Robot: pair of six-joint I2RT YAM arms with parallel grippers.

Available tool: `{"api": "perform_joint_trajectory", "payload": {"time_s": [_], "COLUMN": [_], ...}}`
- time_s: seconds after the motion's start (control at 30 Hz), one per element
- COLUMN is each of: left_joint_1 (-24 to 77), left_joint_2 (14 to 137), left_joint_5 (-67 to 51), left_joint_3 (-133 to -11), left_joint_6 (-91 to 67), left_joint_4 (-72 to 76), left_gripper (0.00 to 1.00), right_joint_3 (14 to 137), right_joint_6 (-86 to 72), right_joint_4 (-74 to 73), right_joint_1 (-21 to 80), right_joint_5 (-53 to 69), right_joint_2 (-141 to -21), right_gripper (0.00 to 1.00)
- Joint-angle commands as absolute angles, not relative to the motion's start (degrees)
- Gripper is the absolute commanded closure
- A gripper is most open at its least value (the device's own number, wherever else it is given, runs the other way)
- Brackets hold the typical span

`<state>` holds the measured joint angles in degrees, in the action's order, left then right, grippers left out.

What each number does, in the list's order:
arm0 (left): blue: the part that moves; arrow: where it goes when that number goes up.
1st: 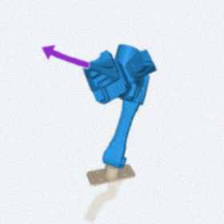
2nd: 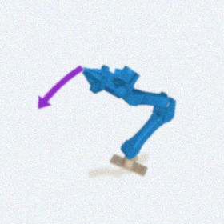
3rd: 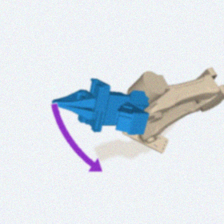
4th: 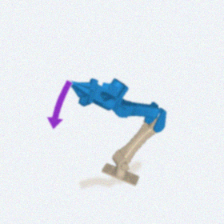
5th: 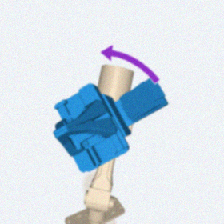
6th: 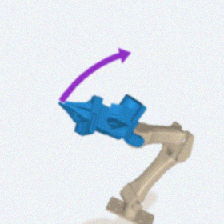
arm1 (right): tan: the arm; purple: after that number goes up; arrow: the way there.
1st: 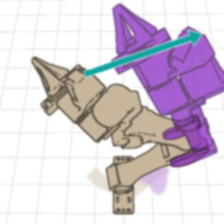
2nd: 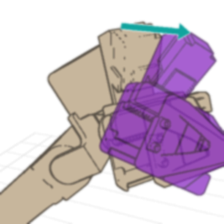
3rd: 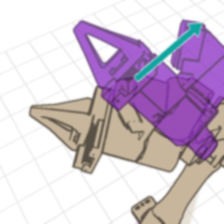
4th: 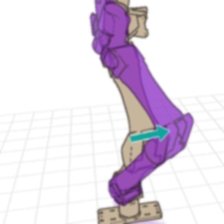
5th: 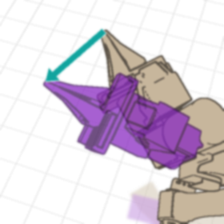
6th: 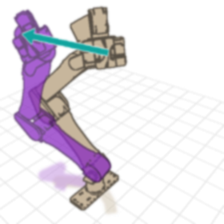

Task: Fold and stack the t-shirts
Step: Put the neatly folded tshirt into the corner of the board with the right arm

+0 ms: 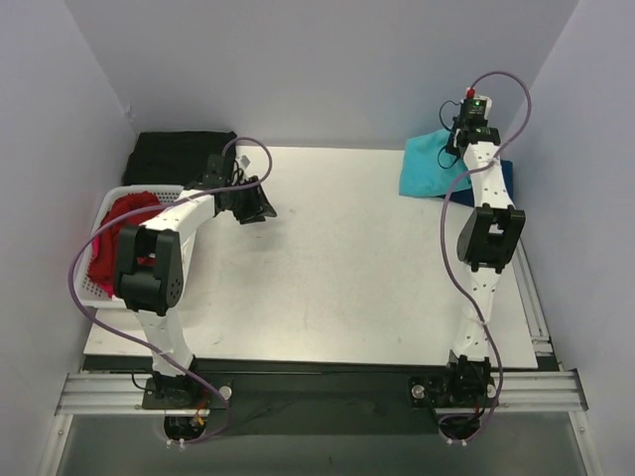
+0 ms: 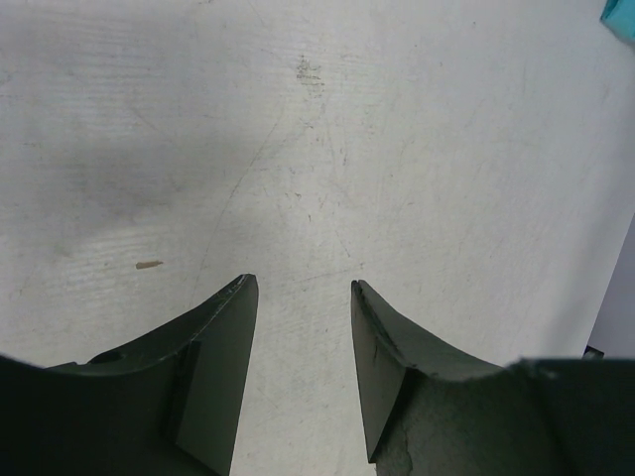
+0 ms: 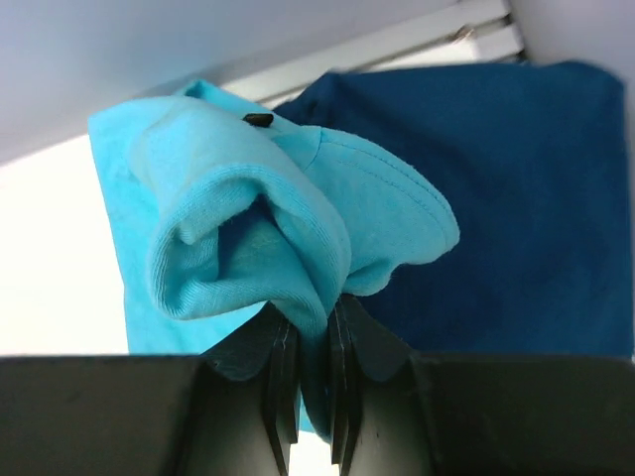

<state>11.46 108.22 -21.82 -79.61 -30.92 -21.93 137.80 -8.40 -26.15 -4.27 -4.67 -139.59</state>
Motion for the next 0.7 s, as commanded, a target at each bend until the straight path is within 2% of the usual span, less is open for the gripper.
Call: {"api": "perform_joint_trajectory", "payload": {"time_s": [0.0,0.33,0.67], "left_joint_1": [11.2,12.0,13.5], "left_joint_2": [109.7,115.6,120.9], "left_joint_5": [-24.6,-26.0,-25.4], "left_joint_3": [-83.2,-88.8,-95.7], "left_joint_6": [-31.4,-32.4,-33.1], "left_joint_4": [-18.8,-19.2,-21.0], "left_gripper": [0.47,0.47,0.48], "right_joint_3": [139.9,136.9,134.2], "right_joint_6": [-7.6,-5.8,-5.7], "right_joint_4": [-16.2,-7.5,-6.1], "right_joint_1": [-6.1,-9.8,-12.7], "right_joint_5": [-9.9,-16.3,-20.0], "right_joint_2": [-140.4,-141.1,-142.2], "right_gripper": [1.00,1.00,1.00]}}
